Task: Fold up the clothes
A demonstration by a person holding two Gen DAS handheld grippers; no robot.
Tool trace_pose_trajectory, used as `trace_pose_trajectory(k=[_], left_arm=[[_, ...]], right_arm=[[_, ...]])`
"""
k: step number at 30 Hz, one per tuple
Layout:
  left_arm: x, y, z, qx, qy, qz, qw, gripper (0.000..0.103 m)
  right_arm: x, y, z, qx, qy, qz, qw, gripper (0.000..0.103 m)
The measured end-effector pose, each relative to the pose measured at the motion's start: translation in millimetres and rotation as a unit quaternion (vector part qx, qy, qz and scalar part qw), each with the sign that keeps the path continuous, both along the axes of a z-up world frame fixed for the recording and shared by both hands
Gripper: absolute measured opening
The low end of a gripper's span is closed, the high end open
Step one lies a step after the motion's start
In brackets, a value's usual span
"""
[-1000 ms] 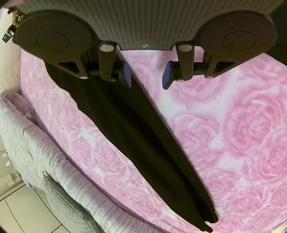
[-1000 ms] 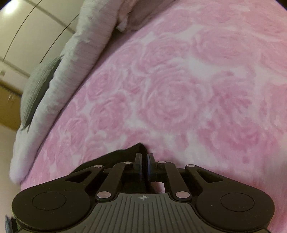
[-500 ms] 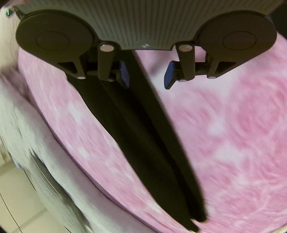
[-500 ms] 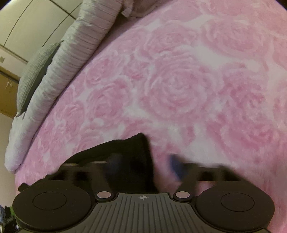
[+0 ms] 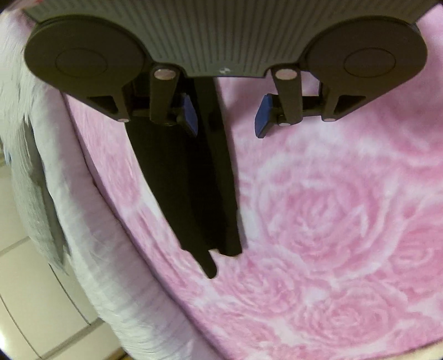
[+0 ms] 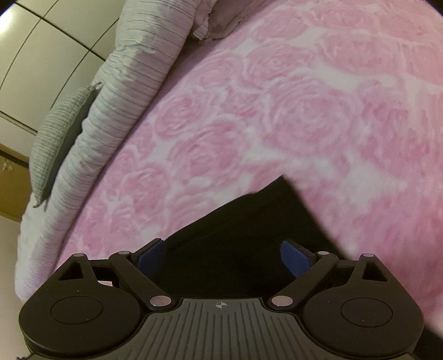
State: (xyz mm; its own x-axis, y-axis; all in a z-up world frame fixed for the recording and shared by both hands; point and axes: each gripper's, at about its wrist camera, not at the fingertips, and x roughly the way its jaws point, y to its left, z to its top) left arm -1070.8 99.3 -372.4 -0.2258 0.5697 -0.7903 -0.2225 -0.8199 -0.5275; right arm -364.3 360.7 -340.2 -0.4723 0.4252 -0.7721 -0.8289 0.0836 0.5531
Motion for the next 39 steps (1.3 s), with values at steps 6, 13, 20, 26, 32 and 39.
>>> trace_pose_trajectory(k=[6,13,20,26,32,39], left_arm=[[-17,20,9,0.002,0.053,-0.045,0.9976,0.0],[44,-83,106,0.025,0.227,-0.091,0.9692,0.0],[28,-159,11,-0.1,0.12,-0.057,0.986,0.006],[37,-187,38,-0.075,0.125,-0.028,0.989,0.015],[104,-201,57,-0.067,0.083,-0.125,0.9863,0.015],[216,-223,50,-0.067,0.048,-0.208,0.9746,0.015]], right_arm=[[-27,-34,9,-0.008,0.004,-0.006,1.0,0.093],[-53,-73,20,-0.018,0.022,-0.004,1.0,0.093],[-79,-114,19,-0.048,0.037,0.028,0.998,0.093],[-53,-154,36,-0.032,-0.006,0.007,0.999,0.093],[7,-193,46,-0.051,-0.037,-0.061,0.996,0.093],[77,-234,57,-0.043,-0.065,-0.099,0.992,0.059]])
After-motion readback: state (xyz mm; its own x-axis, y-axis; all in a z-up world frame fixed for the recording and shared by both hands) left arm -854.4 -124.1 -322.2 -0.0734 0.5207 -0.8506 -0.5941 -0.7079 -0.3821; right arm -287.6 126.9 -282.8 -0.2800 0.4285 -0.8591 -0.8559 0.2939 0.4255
